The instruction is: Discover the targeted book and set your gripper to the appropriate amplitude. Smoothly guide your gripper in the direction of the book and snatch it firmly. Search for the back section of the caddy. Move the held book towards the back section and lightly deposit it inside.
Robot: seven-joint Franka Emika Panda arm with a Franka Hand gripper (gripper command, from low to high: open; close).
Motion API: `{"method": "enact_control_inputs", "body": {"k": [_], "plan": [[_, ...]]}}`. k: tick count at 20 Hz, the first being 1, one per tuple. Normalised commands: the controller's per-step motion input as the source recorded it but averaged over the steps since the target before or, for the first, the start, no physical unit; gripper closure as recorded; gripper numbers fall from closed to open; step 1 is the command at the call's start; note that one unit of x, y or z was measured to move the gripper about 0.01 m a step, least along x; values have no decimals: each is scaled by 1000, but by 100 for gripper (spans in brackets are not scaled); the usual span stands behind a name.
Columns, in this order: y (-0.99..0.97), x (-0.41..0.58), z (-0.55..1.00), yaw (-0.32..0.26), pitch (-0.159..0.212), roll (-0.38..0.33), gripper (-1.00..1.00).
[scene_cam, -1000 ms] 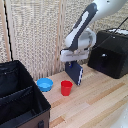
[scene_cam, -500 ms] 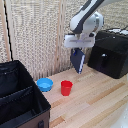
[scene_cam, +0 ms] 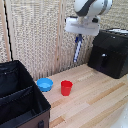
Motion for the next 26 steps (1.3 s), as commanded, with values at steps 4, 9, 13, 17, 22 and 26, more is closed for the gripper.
{"method": "enact_control_inputs", "body": {"k": [4, 9, 13, 17, 22, 26], "plan": [[575, 0, 709, -99, 1, 56, 100], [779, 167, 578, -9, 106, 45, 100], [751, 279, 684, -41, 56, 68, 100], [437, 16, 741, -169, -2, 81, 100], [242, -25, 733, -234, -39, 90, 100], [334, 14, 716, -212, -20, 80, 100]]}}
